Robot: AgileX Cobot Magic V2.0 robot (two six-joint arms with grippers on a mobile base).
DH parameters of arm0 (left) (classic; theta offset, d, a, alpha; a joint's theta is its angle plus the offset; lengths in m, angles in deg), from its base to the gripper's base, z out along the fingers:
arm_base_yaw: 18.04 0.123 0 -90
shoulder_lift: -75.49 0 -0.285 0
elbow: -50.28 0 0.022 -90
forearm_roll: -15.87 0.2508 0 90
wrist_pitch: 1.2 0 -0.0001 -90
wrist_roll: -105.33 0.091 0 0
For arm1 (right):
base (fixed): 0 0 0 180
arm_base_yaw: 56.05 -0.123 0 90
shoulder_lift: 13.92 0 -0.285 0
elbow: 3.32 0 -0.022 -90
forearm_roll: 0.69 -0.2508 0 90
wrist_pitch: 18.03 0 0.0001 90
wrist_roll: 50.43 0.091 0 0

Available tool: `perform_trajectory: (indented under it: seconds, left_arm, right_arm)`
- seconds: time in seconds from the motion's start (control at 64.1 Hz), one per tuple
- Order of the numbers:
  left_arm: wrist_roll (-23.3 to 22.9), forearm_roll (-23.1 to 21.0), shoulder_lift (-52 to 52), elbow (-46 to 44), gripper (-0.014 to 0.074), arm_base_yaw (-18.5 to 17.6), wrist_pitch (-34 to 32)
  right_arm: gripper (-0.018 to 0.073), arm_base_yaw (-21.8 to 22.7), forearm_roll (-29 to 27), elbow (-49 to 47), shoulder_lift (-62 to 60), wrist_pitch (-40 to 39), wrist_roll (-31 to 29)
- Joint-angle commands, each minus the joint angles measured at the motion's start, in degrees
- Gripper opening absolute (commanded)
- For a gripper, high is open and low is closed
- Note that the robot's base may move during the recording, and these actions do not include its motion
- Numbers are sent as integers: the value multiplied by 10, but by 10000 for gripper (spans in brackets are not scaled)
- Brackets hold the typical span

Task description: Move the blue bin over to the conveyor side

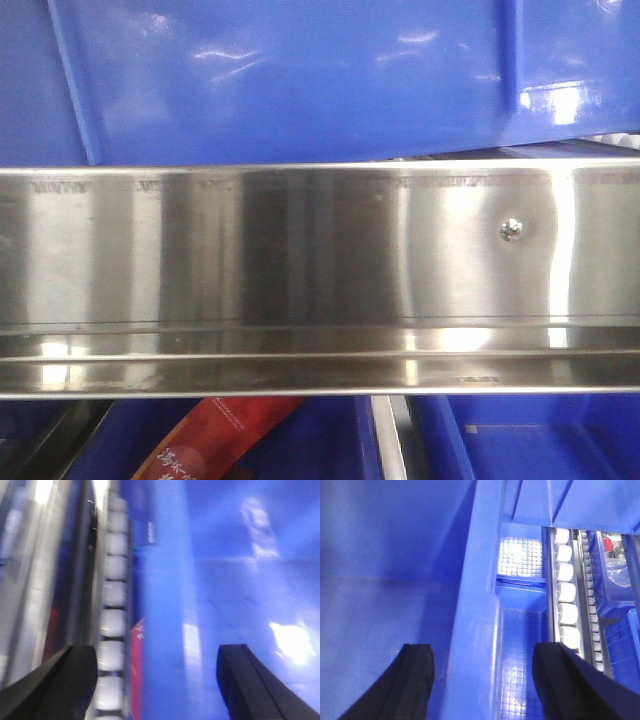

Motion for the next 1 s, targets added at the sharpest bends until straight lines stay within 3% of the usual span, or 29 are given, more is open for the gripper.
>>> perform_trajectory:
  seconds: [0.0, 0.187, 0.982]
  left_arm:
    - [-10, -6, 0, -5, 403, -7, 0]
    - [-34, 10, 0, -5, 401, -7, 6]
    - [-34, 21, 0, -5, 401, -7, 27]
  right_arm:
    - [321, 0, 9, -5, -3, -7, -1]
    - [321, 0, 9, -5, -3, -7, -1]
    - [321, 0, 9, -5, -3, -7, -1]
